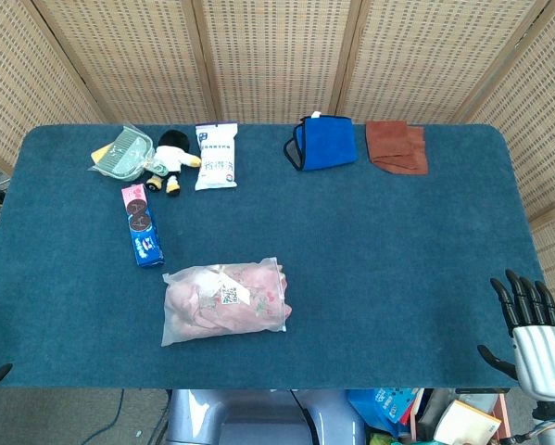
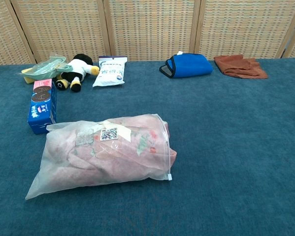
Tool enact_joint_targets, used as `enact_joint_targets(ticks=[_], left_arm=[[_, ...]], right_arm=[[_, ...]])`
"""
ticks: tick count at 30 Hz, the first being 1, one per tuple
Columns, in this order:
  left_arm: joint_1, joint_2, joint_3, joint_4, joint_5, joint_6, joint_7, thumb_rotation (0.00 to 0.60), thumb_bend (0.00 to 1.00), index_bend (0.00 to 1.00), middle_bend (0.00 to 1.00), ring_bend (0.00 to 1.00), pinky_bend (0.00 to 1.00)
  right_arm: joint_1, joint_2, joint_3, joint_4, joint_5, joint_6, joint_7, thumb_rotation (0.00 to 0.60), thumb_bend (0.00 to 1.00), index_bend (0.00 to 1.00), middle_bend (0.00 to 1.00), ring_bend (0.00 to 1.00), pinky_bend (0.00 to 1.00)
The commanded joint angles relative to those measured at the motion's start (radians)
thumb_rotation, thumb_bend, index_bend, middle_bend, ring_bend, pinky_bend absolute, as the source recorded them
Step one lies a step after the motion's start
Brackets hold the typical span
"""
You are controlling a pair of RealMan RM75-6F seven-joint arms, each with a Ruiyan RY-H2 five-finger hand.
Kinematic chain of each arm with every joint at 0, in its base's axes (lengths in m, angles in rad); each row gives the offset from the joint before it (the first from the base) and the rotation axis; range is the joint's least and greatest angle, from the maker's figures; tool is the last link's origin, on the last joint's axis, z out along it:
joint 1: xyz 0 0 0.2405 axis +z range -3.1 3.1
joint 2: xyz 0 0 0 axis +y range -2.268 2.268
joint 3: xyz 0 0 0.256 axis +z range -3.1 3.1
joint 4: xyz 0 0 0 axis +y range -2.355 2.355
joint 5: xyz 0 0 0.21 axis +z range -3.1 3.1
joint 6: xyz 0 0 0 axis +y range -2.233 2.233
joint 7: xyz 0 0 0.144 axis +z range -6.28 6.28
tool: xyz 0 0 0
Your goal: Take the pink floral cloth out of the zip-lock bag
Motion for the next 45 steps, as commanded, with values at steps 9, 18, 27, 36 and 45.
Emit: enact_joint_targets(ticks=[9,18,27,36,45], left_arm=[[0.000,0.002,0.003,0.001,0.002,-0.004,-0.002,0.600,0.08,0.00,0.00,0.00,0.00],[-0.084,-0.007,0.005,-0.007,0.026,-0.136,-0.012,0.600,0.08,0.00,0.00,0.00,0.00],[-0.288,-0.138,-0.085,-0.041,-0.049,-0.403,0.049,0.600,0.08,0.00,0.00,0.00,0.00],[-0.457,-0.313,-0.157,-0.050,-0.166,-0.610,0.175,0.600,0.08,0.00,0.00,0.00,0.00],[-0.573,-0.447,-0.195,-0.061,-0.321,-0.732,0.326,0.600,0.08,0.00,0.00,0.00,0.00]], right_arm=[[0.000,-0.001,-0.001,0.000,0.000,-0.001,0.001,0.600,0.00,0.00,0.00,0.00,0.00],[0.001,0.000,0.000,-0.003,0.005,-0.005,0.001,0.600,0.00,0.00,0.00,0.00,0.00],[0.002,0.020,0.006,-0.012,0.012,-0.002,0.055,0.600,0.00,0.00,0.00,0.00,0.00],[0.011,0.028,0.012,-0.010,0.032,-0.023,0.075,0.600,0.00,0.00,0.00,0.00,0.00],[0.022,0.027,0.017,-0.005,0.055,-0.048,0.084,0.600,0.00,0.00,0.00,0.00,0.00]])
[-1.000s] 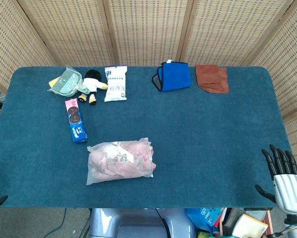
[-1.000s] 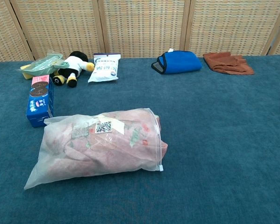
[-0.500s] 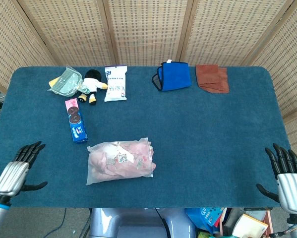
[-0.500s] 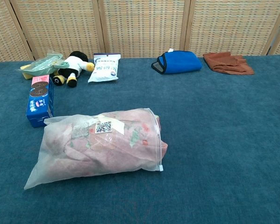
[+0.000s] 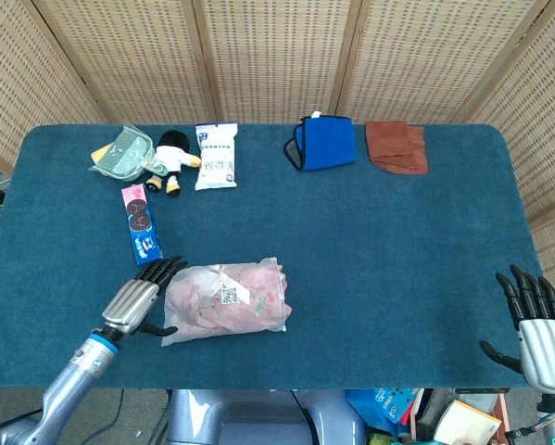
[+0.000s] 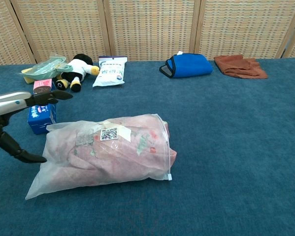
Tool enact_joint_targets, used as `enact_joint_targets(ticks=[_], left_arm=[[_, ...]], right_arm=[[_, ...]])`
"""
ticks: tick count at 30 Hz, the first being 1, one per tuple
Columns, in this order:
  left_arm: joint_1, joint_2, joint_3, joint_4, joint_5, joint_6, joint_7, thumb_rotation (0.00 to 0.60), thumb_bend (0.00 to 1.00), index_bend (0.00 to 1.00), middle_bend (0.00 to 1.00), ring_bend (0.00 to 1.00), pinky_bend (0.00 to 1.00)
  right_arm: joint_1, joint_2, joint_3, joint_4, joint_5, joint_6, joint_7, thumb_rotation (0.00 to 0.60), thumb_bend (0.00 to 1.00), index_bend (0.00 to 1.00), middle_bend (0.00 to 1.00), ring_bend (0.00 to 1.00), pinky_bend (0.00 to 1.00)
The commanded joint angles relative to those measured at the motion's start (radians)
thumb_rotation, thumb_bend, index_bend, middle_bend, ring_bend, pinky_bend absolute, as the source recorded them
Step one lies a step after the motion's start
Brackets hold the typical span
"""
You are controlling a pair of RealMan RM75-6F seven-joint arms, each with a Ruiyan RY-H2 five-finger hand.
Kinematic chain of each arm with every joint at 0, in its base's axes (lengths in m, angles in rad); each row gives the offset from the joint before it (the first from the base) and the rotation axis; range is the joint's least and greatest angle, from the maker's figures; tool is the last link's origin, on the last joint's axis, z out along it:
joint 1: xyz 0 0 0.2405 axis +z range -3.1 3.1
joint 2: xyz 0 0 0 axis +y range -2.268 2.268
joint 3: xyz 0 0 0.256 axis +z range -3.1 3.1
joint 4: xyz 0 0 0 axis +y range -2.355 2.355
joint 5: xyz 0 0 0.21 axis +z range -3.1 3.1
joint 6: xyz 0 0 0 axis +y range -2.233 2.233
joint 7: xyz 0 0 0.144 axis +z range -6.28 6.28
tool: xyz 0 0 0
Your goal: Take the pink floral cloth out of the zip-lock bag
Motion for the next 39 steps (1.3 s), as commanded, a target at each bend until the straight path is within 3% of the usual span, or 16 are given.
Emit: enact_joint_targets(ticks=[1,6,13,16,18,20,23,25,32,39], left_arm=[[-0.068,-0.080,-0.027,-0.002,-0.101,-0.060,0.112,0.600,0.08,0.00,0.00,0.00,0.00],[-0.120,-0.146,-0.036,0.010,-0.246,-0.076,0.240,0.600,0.08,0.00,0.00,0.00,0.00],[-0.161,-0.214,-0.020,0.036,-0.372,-0.058,0.342,0.600,0.08,0.00,0.00,0.00,0.00],[-0.170,-0.251,-0.020,0.058,-0.387,-0.043,0.343,0.600,0.08,0.00,0.02,0.02,0.12],[-0.167,-0.282,-0.023,0.076,-0.375,-0.004,0.340,0.600,0.09,0.10,0.18,0.18,0.34],[-0.157,-0.319,-0.028,0.099,-0.372,0.046,0.342,0.600,0.15,0.25,0.33,0.32,0.46],[-0.154,-0.364,-0.030,0.128,-0.380,0.098,0.364,0.600,0.27,0.44,0.48,0.44,0.57],[-0.153,-0.377,-0.032,0.136,-0.382,0.112,0.364,0.600,0.31,0.51,0.52,0.48,0.60],[-0.133,-0.380,-0.043,0.162,-0.270,0.169,0.241,0.600,0.34,0.60,0.58,0.54,0.63],[-0.111,-0.352,-0.080,0.210,-0.002,0.313,-0.064,0.600,0.34,0.62,0.60,0.56,0.64]], right_arm=[[0.003,0.000,0.003,0.001,0.006,-0.005,0.003,0.600,0.00,0.00,0.00,0.00,0.00],[0.006,0.002,0.005,0.004,0.015,-0.011,0.010,0.600,0.00,0.00,0.00,0.00,0.00],[0.006,0.002,0.002,0.005,0.010,-0.011,0.011,0.600,0.00,0.00,0.00,0.00,0.00],[0.005,0.001,0.000,0.005,0.007,-0.008,0.009,0.600,0.00,0.00,0.00,0.00,0.00],[0.005,0.001,0.000,0.003,0.005,-0.006,0.008,0.600,0.00,0.00,0.00,0.00,0.00],[0.005,0.001,-0.001,0.004,0.005,-0.006,0.007,0.600,0.00,0.00,0.00,0.00,0.00],[0.006,0.000,-0.002,0.004,0.005,-0.008,0.005,0.600,0.00,0.00,0.00,0.00,0.00],[0.005,-0.001,-0.003,0.004,0.004,-0.008,0.003,0.600,0.00,0.00,0.00,0.00,0.00],[0.015,-0.005,-0.010,0.000,-0.001,-0.028,-0.009,0.600,0.00,0.00,0.00,0.00,0.00],[0.079,0.042,-0.011,-0.031,0.001,-0.144,0.096,0.600,0.00,0.00,0.00,0.00,0.00]])
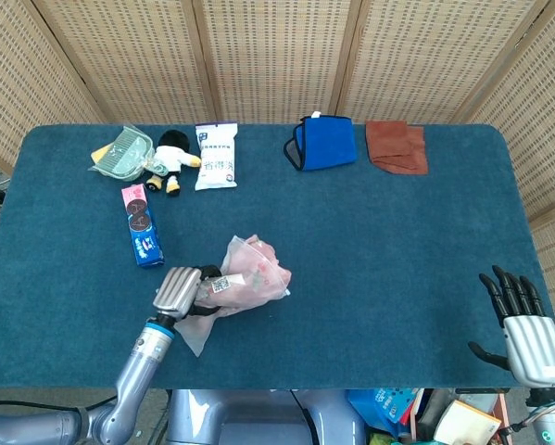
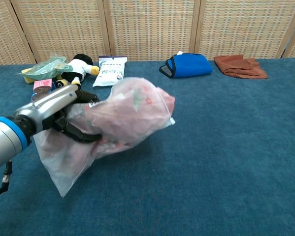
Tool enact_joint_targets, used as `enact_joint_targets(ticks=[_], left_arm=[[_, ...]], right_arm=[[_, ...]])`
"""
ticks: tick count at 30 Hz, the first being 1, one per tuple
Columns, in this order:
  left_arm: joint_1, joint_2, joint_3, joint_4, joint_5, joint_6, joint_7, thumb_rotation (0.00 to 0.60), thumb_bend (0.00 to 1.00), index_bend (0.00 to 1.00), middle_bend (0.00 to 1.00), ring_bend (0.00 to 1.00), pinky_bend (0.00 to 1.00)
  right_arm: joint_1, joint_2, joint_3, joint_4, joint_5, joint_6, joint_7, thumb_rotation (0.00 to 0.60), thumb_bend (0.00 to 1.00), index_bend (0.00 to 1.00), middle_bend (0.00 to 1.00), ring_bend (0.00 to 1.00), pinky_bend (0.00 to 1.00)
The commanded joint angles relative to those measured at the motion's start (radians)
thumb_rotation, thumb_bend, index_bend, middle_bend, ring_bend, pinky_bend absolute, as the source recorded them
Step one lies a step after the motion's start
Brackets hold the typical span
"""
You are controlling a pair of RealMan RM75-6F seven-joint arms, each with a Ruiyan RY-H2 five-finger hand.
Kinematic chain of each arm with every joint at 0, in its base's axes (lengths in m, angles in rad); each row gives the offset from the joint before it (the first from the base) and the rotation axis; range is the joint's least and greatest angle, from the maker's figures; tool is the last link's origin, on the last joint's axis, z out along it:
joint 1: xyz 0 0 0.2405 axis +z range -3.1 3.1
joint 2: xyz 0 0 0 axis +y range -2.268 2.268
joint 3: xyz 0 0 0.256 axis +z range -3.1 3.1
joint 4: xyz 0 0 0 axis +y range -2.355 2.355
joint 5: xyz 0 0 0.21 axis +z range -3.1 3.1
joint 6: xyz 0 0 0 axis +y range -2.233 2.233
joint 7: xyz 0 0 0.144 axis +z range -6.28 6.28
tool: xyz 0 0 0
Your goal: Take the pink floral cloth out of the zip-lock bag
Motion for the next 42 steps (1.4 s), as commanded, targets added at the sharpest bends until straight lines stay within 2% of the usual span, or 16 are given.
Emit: enact_joint_targets(ticks=[1,5,10,14,21,28,33,42], left_arm=[[0.013,0.019,-0.032,0.054,0.190,0.114,-0.230,0.600,0.34,0.62,0.60,0.56,0.64],[-0.046,0.056,-0.050,0.160,0.383,0.172,-0.563,0.600,0.34,0.62,0.60,0.56,0.64],[-0.099,0.020,-0.058,0.289,0.440,0.202,-0.719,0.600,0.34,0.62,0.60,0.56,0.64],[-0.140,0.007,-0.085,0.319,0.428,0.186,-0.739,0.600,0.34,0.62,0.60,0.56,0.64],[-0.207,0.000,-0.103,0.361,0.421,0.142,-0.716,0.600,0.34,0.63,0.60,0.56,0.64],[-0.260,-0.046,-0.094,0.420,0.417,0.109,-0.692,0.600,0.34,0.63,0.60,0.56,0.64],[-0.281,-0.080,-0.088,0.463,0.408,0.105,-0.688,0.600,0.34,0.63,0.60,0.56,0.64],[-0.322,-0.138,-0.088,0.518,0.392,0.102,-0.683,0.600,0.34,0.63,0.60,0.56,0.64]], right_arm=[[0.051,0.052,0.003,-0.032,0.002,-0.081,0.091,0.600,0.00,0.00,0.00,0.00,0.00],[0.140,0.180,0.046,-0.120,0.023,-0.193,0.234,0.600,0.00,0.00,0.00,0.00,0.00],[0.225,0.296,0.095,-0.204,0.077,-0.307,0.390,0.600,0.00,0.00,0.00,0.00,0.00],[0.285,0.380,0.137,-0.253,0.122,-0.386,0.478,0.600,0.00,0.05,0.00,0.00,0.00],[0.366,0.459,0.200,-0.296,0.192,-0.474,0.558,0.600,0.00,0.16,0.00,0.00,0.00],[0.426,0.408,0.243,-0.251,0.232,-0.503,0.613,0.600,0.00,0.27,0.00,0.00,0.00],[0.447,0.378,0.254,-0.219,0.214,-0.504,0.653,0.600,0.03,0.31,0.00,0.00,0.00],[0.487,0.337,0.261,-0.235,0.178,-0.507,0.627,0.600,0.04,0.34,0.00,0.00,0.00]])
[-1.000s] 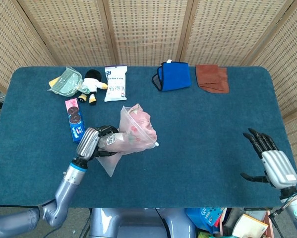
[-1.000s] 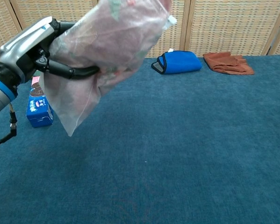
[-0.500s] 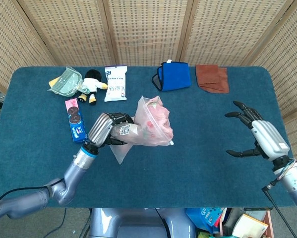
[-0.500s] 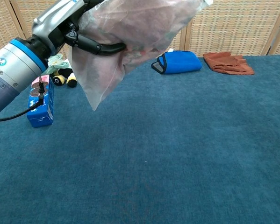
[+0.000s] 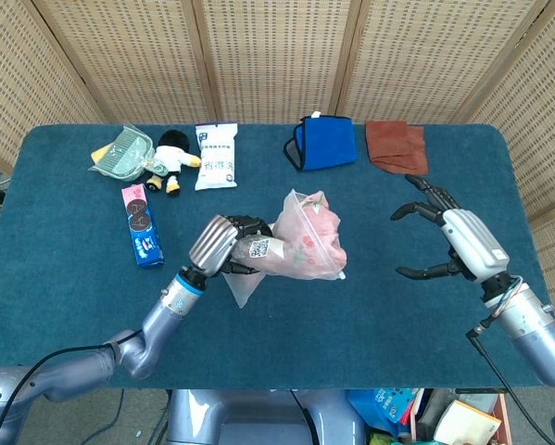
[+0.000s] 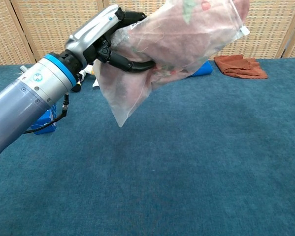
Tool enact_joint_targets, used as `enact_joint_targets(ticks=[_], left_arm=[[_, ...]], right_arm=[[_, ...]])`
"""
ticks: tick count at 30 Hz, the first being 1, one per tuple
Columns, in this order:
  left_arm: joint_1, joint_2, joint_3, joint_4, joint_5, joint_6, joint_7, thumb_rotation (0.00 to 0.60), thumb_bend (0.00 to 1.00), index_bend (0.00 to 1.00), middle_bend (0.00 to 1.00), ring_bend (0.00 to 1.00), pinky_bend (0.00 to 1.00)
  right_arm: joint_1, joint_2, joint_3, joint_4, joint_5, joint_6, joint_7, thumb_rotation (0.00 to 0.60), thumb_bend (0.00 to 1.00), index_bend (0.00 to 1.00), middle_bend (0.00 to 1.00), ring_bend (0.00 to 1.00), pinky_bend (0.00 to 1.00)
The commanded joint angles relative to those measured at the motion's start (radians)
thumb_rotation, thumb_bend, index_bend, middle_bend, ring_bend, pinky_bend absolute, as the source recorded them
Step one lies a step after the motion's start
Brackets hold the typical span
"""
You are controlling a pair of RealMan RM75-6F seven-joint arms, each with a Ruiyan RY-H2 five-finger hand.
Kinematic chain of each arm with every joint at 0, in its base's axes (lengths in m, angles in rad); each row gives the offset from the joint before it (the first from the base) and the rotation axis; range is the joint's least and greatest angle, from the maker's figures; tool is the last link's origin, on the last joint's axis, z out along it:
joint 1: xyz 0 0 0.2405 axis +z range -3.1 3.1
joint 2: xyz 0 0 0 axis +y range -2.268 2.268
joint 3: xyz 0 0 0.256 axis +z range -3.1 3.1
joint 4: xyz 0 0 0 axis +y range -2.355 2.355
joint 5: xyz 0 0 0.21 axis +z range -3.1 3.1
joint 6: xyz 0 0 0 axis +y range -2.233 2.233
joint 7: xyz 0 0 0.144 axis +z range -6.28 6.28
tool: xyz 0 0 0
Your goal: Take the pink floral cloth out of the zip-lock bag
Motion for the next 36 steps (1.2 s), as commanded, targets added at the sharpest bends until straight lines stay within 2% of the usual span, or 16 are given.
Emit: enact_joint_targets(ticks=[1,11,26,36], left_arm=[[-0.010,-0.010,-0.001,0.006,-0.004,-0.002,0.000,0.600,0.34,0.63,0.60,0.56,0.64],[-0.055,-0.050,0.001,-0.005,-0.015,-0.019,0.017,0.600,0.34,0.63,0.60,0.56,0.64],[-0.074,-0.074,0.004,0.009,-0.026,-0.002,0.033,0.600,0.34,0.63,0.60,0.56,0.64],[-0.073,-0.108,-0.005,0.025,-0.045,0.022,0.014,0.600,0.34,0.64,0.60,0.56,0.64]], right_arm=[[0.012,-0.007,0.003,-0.010,-0.003,-0.005,-0.021,0.600,0.04,0.34,0.00,0.00,0.00],[0.095,-0.037,0.030,-0.084,0.137,-0.061,-0.224,0.600,0.06,0.34,0.00,0.00,0.00],[0.154,-0.072,0.033,-0.138,0.228,-0.103,-0.331,0.600,0.06,0.34,0.00,0.00,0.00],[0.207,-0.108,0.030,-0.161,0.338,-0.124,-0.429,0.600,0.06,0.34,0.00,0.00,0.00]])
